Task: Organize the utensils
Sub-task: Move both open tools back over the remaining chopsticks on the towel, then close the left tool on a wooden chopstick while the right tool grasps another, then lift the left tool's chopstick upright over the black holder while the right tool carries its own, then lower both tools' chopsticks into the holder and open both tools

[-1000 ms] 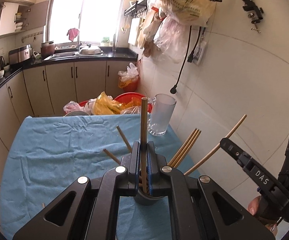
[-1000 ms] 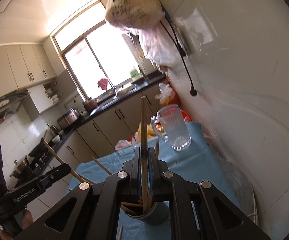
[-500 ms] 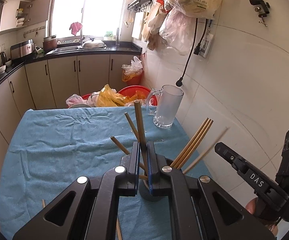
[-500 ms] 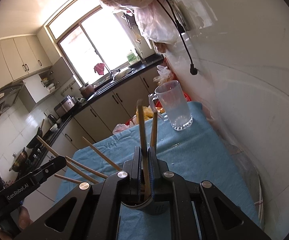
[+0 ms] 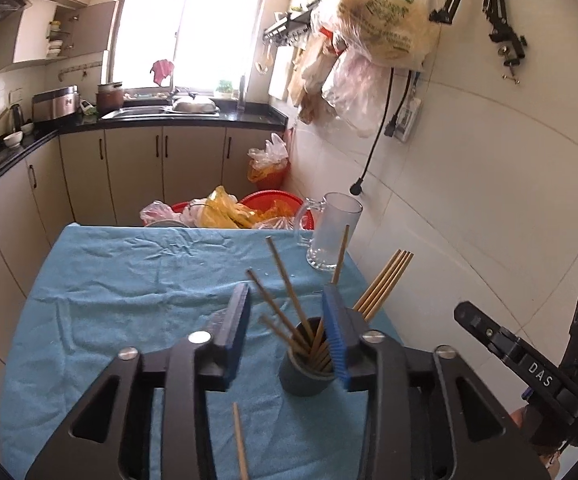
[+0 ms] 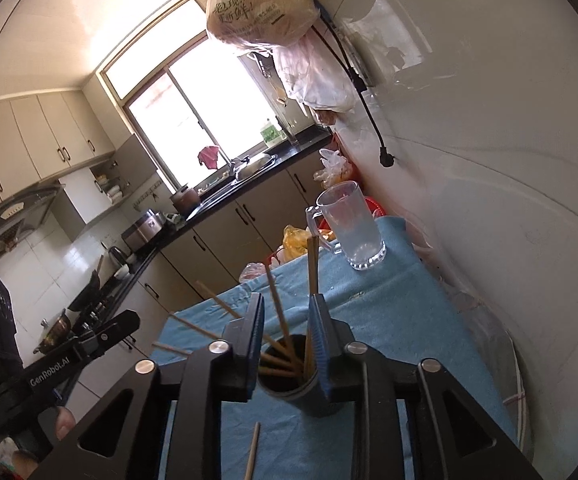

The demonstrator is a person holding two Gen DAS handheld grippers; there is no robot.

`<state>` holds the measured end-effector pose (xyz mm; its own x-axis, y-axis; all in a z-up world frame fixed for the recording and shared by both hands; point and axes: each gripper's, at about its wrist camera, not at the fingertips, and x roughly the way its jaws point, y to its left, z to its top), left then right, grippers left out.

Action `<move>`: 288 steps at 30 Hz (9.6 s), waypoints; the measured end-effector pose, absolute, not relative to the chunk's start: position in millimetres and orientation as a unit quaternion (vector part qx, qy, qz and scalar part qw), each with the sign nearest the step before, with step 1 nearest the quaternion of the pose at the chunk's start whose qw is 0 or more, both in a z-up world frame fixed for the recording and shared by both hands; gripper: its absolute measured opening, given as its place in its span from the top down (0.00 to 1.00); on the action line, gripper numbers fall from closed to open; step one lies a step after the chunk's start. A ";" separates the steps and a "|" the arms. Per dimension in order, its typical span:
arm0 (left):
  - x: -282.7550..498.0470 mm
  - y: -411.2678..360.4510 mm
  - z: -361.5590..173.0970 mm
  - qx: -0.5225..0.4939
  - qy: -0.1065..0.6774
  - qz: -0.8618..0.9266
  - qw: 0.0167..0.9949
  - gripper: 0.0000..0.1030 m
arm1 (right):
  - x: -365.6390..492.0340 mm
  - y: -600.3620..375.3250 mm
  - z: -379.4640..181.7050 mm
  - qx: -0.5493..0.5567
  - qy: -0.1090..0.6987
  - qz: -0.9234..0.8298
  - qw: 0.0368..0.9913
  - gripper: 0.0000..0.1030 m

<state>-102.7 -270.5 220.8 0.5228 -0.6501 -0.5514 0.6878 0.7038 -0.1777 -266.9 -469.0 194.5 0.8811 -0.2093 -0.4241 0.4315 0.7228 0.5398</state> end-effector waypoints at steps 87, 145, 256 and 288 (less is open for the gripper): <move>-18.4 -134.1 17.6 0.073 0.503 -0.147 0.848 0.94 | -149.7 -328.1 51.1 0.254 0.428 -0.065 0.865 0.93; -67.3 -79.0 108.2 -0.005 0.418 -0.206 0.885 0.94 | -193.1 -316.3 120.5 0.217 0.339 -0.059 0.913 0.93; -128.6 -306.9 271.5 0.049 0.268 -0.402 0.874 0.94 | -297.6 -471.4 249.7 0.288 0.130 -0.176 0.932 0.93; -86.7 -322.7 181.5 0.064 0.303 -0.393 0.866 0.93 | -212.0 -480.1 165.3 0.289 0.242 -0.173 0.910 0.92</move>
<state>-86.7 -322.7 181.5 0.5068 -0.6425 -0.5748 0.7197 0.6823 -0.1281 -212.0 -480.1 165.3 0.8233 -0.1751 -0.5400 0.4550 0.7725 0.4431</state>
